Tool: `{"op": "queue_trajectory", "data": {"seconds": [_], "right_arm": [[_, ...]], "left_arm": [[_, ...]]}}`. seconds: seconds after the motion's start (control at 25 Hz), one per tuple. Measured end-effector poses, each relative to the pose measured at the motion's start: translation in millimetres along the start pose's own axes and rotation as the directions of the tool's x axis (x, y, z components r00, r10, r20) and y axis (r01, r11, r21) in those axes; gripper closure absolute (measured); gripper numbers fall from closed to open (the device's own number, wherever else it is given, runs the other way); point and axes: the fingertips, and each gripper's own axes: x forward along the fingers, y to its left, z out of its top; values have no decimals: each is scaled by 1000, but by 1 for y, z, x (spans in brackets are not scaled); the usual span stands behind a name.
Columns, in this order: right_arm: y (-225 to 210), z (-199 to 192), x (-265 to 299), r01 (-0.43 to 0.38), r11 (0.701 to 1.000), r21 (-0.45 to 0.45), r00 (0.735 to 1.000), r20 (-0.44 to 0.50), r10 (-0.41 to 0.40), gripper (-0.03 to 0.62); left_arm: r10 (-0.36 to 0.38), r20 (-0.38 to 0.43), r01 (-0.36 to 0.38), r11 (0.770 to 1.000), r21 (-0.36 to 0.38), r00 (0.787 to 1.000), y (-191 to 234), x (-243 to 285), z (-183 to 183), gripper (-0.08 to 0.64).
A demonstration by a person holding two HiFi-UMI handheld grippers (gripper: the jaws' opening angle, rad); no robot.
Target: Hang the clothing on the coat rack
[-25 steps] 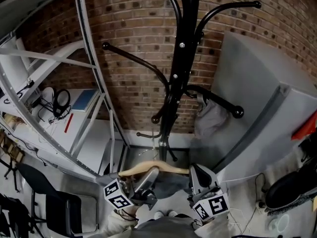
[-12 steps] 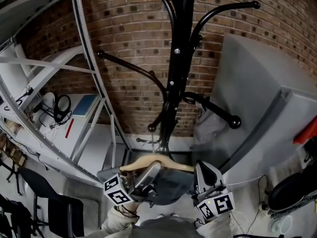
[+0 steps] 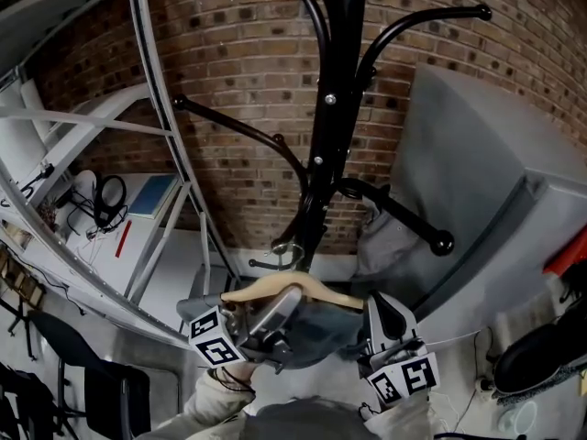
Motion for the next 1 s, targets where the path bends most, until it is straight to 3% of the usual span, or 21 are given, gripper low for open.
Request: {"op": "queue_trajectory", "data": {"seconds": [0.4, 1.0], "right_arm": [[-4, 2, 13, 3, 1000, -9, 1000, 15, -3, 569], [-18, -13, 24, 31, 999, 13, 999, -15, -31, 569]], "left_arm": [[-21, 25, 22, 999, -35, 999, 17, 8, 11, 462], [-5, 13, 6, 996, -92, 1000, 55, 11, -3, 462]]}}
